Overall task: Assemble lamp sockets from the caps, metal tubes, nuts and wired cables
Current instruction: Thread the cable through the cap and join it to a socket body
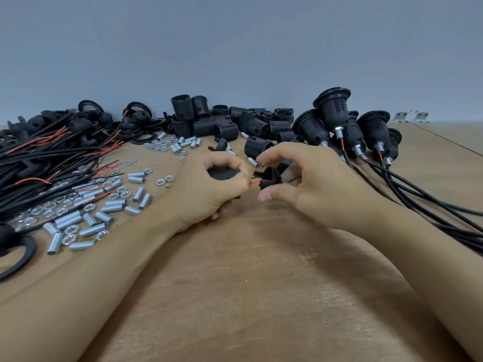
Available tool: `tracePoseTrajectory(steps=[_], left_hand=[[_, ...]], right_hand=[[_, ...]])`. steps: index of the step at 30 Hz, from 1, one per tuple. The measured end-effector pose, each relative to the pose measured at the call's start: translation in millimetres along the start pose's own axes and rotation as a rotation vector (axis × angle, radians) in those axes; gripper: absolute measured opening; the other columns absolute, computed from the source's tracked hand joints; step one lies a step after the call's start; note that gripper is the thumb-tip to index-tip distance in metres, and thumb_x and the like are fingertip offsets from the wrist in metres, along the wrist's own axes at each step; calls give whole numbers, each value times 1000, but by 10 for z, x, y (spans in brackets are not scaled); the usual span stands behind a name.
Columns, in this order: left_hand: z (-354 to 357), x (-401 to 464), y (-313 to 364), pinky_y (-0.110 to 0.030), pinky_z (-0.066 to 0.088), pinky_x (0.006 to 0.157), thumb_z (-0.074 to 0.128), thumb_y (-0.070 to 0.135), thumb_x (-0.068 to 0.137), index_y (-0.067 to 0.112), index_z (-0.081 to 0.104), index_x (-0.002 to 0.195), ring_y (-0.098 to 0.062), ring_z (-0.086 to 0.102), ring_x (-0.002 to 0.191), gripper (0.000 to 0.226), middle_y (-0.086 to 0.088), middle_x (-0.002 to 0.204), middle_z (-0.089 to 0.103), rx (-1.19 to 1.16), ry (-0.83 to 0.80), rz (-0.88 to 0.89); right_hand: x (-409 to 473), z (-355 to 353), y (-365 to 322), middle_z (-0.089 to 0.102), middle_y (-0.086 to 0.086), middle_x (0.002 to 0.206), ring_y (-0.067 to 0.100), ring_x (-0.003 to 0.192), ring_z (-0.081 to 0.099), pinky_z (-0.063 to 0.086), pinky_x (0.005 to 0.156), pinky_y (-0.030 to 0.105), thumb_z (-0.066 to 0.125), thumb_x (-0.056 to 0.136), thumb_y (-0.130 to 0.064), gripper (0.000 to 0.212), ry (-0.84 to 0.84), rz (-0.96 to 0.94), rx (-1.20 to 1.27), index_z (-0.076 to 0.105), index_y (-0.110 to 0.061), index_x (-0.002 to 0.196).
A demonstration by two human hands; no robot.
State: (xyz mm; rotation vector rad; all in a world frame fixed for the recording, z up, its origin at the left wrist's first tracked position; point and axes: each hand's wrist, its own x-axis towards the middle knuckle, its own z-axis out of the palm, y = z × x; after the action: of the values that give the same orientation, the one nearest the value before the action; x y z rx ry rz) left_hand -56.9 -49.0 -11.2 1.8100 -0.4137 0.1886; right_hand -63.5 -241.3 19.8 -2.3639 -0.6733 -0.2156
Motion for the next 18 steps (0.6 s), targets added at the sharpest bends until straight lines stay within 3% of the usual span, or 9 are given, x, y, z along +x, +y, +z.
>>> tracePoseTrajectory(steps=[2,4,6,8,11,14,16,18], left_hand=[[15,-18,0,-19,34,35,67,28,71,22,65,68,-17,44,31,7,0,48,53,20,-13,6],[43,-33,2,-18,33,35,66,26,70,24,64,67,-16,43,28,4,-1,43,50,31,-11,13],[67,-36,6,-18,33,35,65,22,73,23,64,66,-16,42,28,7,-7,46,51,24,3,25],[82,-33,14,-18,33,35,65,21,74,19,64,67,-17,42,29,7,-11,52,57,10,1,33],[84,-23,8,-18,32,35,63,20,74,24,65,66,-17,41,29,9,-2,49,55,9,-7,28],[69,-17,-2,-21,34,36,64,25,74,27,66,67,-22,45,34,8,-24,60,57,14,1,-2],[62,-8,-4,-24,36,38,64,35,74,28,66,69,-25,47,38,9,-32,68,58,19,-6,-24],[65,4,7,-24,35,39,60,40,81,26,66,71,-24,47,39,18,-23,60,56,-6,-30,-46]], right_hand=[[-7,0,-1,60,-20,63,0,56,51,41,57,12,84,73,-34,33,-36,-3,77,72,-30,103],[-2,-16,3,53,-16,54,2,48,43,35,52,12,83,74,-32,28,-78,-2,128,74,-30,100],[9,-32,4,61,-21,66,2,50,48,38,58,10,83,74,-32,38,-76,15,121,72,-29,110],[10,-34,7,70,-12,93,3,61,57,49,71,20,84,72,-33,48,-62,34,83,68,-31,117],[2,3,-2,72,1,88,-3,60,54,50,67,26,86,70,-33,41,-72,40,86,69,-36,107],[-5,41,-13,73,-4,96,-6,59,55,49,68,29,87,68,-30,40,-93,54,185,70,-35,104],[-12,62,-27,73,-9,96,2,60,62,57,74,35,89,66,-30,40,-86,69,252,69,-39,100],[-16,79,-34,73,-10,94,13,71,69,58,82,38,89,66,-30,40,-63,76,280,67,-42,98]])
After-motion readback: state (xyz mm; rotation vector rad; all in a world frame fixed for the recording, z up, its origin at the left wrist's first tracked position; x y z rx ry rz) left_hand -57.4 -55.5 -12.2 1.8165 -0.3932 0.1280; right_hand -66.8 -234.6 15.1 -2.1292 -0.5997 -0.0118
